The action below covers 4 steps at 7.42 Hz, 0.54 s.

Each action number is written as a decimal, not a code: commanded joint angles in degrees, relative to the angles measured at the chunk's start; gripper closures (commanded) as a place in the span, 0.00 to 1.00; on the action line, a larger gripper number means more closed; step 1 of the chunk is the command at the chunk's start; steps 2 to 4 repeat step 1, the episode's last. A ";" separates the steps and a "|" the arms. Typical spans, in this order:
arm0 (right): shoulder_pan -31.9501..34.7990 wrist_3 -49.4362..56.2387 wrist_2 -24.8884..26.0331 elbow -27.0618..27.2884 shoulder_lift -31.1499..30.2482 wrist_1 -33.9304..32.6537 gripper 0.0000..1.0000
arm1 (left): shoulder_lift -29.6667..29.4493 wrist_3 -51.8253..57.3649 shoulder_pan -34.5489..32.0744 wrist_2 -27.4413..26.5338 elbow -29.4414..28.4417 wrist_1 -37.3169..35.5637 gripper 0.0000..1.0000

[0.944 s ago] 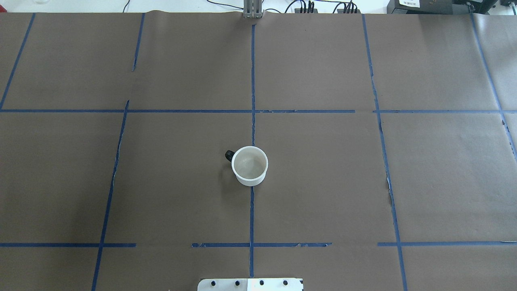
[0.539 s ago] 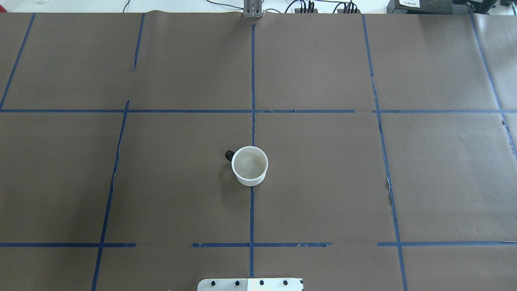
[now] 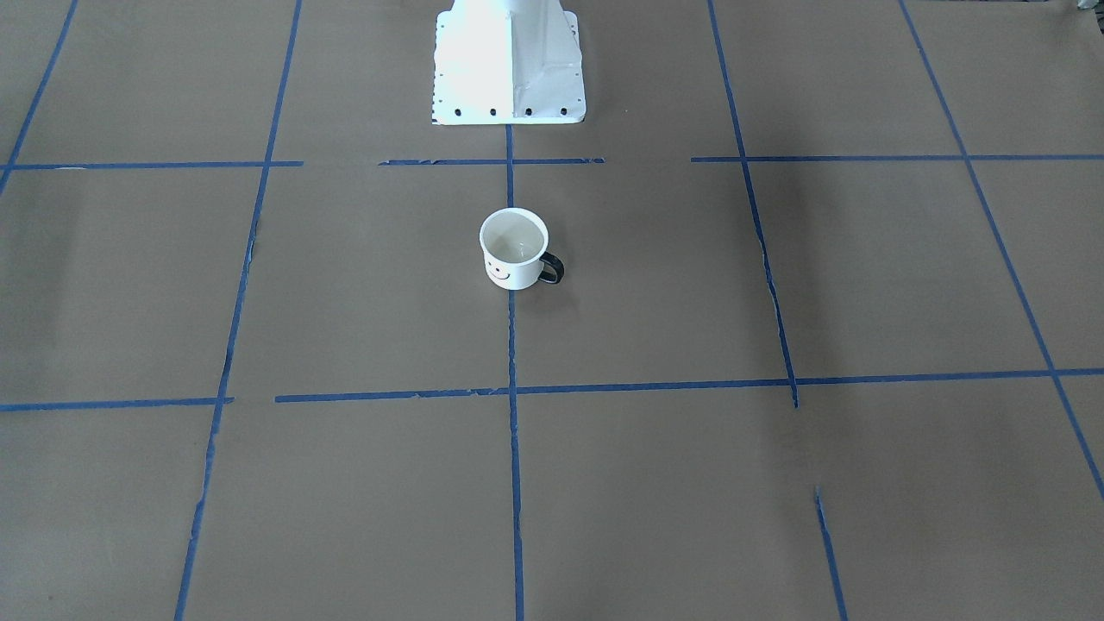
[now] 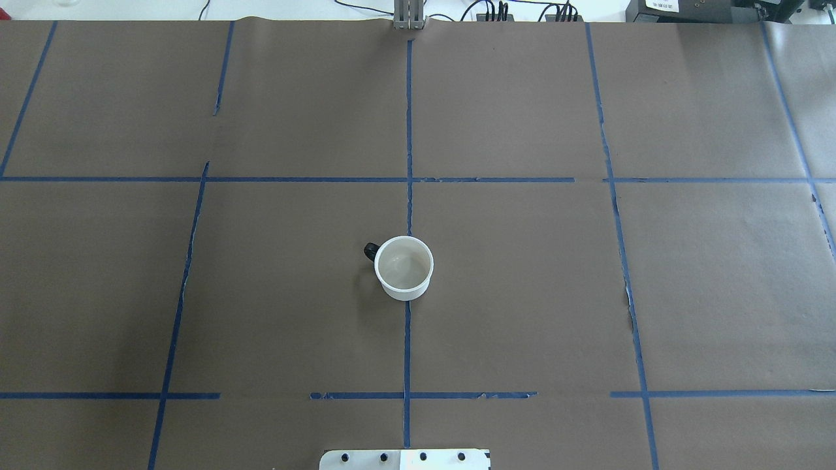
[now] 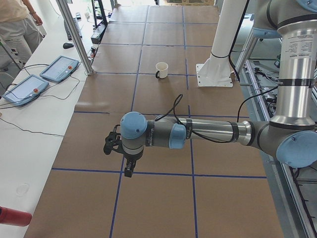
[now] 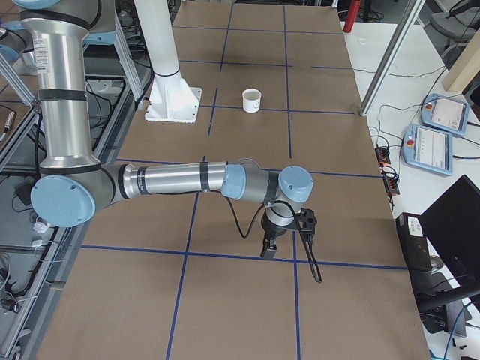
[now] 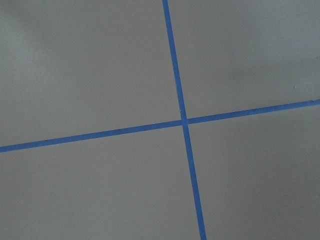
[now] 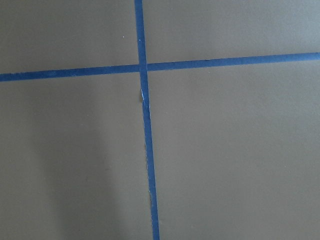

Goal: Flip mug

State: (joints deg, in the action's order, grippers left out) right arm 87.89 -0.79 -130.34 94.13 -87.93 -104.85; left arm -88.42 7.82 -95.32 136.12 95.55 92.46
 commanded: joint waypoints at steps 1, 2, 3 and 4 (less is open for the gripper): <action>0.00 0.00 0.00 0.00 0.04 0.00 0.00 | 0.01 0.00 -0.04 -0.50 -0.02 0.00 0.00; 0.00 0.00 0.00 0.00 0.04 0.00 0.00 | 0.01 0.00 -0.04 -0.50 -0.02 0.00 0.00; 0.00 0.00 0.00 0.00 0.04 0.00 0.00 | 0.01 0.00 -0.04 -0.50 -0.02 0.00 0.00; 0.00 0.00 0.00 0.00 0.04 0.00 0.00 | 0.01 0.00 -0.04 -0.50 -0.02 0.00 0.00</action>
